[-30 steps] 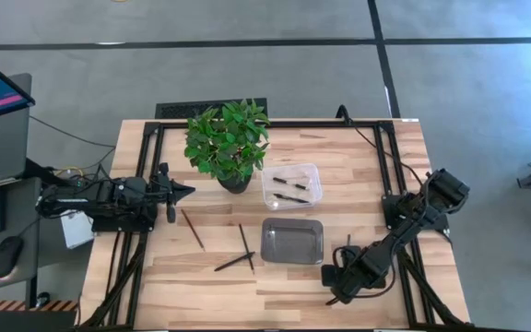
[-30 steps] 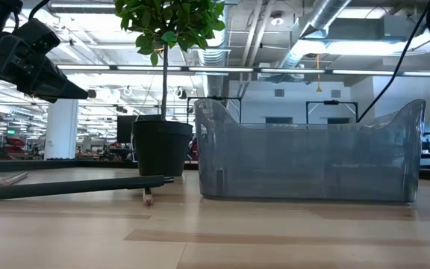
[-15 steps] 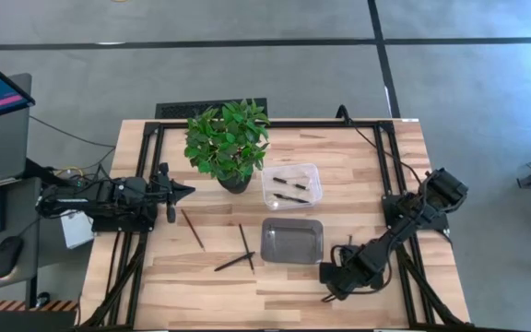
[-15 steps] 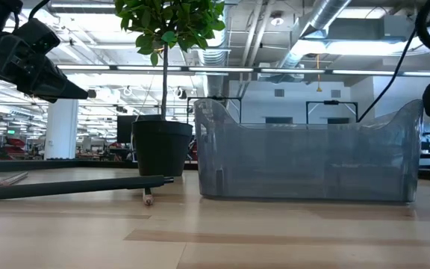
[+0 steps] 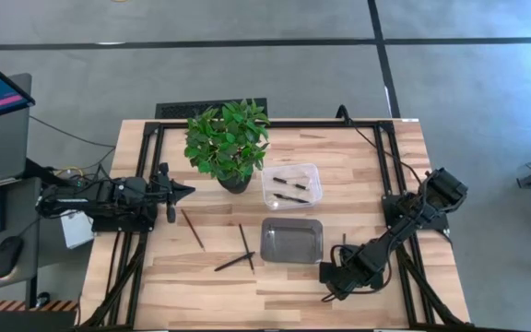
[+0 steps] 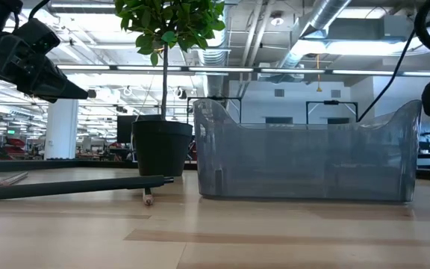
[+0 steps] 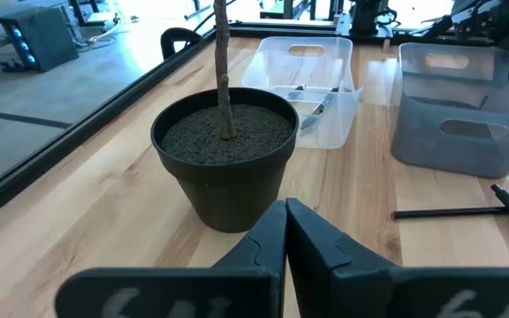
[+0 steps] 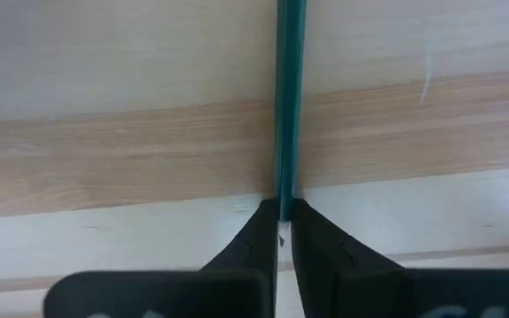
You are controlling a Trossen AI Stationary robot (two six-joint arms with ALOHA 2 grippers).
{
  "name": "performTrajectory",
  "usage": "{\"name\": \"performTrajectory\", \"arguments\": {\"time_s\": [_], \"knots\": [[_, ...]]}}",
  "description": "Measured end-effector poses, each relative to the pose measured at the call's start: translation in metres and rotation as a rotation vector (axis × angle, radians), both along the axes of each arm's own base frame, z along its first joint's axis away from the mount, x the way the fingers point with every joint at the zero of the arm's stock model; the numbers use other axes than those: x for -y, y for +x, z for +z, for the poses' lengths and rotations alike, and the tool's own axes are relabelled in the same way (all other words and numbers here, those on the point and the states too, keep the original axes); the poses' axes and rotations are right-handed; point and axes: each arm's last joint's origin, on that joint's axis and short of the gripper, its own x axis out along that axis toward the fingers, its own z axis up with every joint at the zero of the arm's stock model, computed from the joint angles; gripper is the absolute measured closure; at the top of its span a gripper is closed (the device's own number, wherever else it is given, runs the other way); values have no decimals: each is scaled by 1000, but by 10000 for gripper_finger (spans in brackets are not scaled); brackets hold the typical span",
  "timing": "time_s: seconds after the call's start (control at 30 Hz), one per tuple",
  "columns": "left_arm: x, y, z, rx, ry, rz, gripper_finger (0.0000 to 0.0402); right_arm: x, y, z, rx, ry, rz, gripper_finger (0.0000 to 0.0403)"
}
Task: Sort pens & pencils
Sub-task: Put the green pencil into the black bin
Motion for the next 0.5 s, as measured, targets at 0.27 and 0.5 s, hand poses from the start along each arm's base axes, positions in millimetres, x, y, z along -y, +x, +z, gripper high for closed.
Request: {"name": "performTrajectory", "arguments": {"time_s": [0.27,0.5], "knots": [[0,0,0,0,0,0,402,0,0,0,4,-3,34,359],[0,0,0,1,0,0,401,-4,0,6,-7,-29,55,359]]}}
